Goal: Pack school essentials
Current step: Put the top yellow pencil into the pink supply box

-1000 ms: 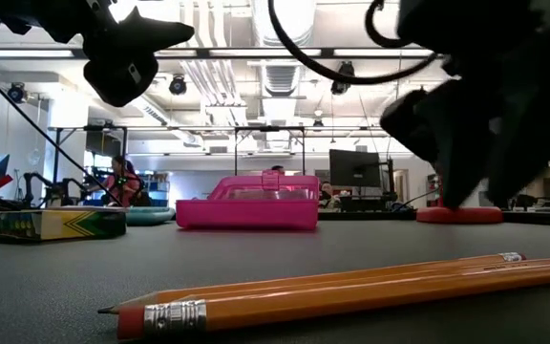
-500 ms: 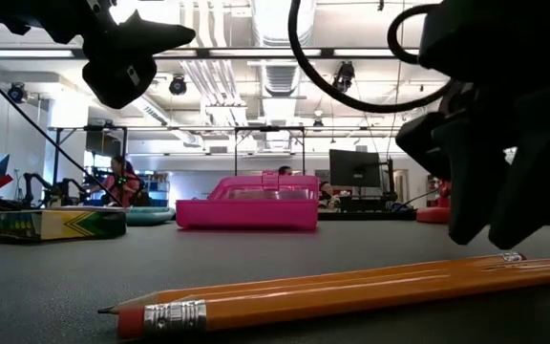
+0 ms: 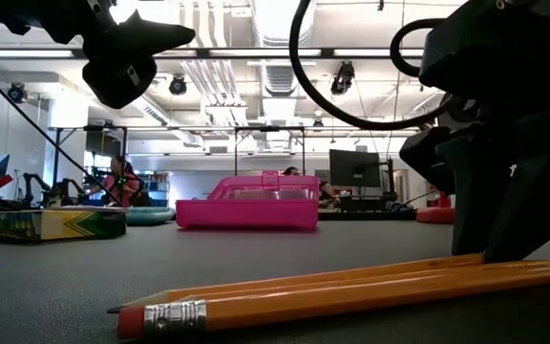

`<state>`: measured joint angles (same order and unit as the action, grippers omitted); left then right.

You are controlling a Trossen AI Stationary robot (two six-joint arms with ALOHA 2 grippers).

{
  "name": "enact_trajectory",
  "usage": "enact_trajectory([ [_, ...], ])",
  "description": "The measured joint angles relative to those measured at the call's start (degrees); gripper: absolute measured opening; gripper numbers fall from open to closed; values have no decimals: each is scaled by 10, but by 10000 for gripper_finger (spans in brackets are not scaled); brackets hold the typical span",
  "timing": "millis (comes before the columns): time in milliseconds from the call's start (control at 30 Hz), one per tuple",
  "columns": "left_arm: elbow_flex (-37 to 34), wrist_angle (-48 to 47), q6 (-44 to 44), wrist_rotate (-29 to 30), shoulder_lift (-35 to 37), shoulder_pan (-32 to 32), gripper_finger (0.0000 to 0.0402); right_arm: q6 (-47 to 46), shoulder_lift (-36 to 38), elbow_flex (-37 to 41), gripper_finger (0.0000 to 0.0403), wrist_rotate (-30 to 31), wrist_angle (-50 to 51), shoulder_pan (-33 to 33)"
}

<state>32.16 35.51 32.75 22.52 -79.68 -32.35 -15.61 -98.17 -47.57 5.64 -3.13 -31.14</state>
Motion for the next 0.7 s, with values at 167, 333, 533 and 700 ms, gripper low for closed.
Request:
enact_trajectory([
  [167, 0, 0, 0, 0, 0, 0, 164, 16, 1, 1, 80, 14, -19, 0],
  [333, 0, 0, 0, 0, 0, 0, 164, 36, 0, 0, 65, 16, -26, 1],
  [533, 0, 0, 0, -1, 0, 0, 164, 36, -3, 0, 34, 15, -27, 1],
  [700, 0, 0, 0, -1, 0, 0, 164, 36, -3, -1, 13, 13, -24, 2],
])
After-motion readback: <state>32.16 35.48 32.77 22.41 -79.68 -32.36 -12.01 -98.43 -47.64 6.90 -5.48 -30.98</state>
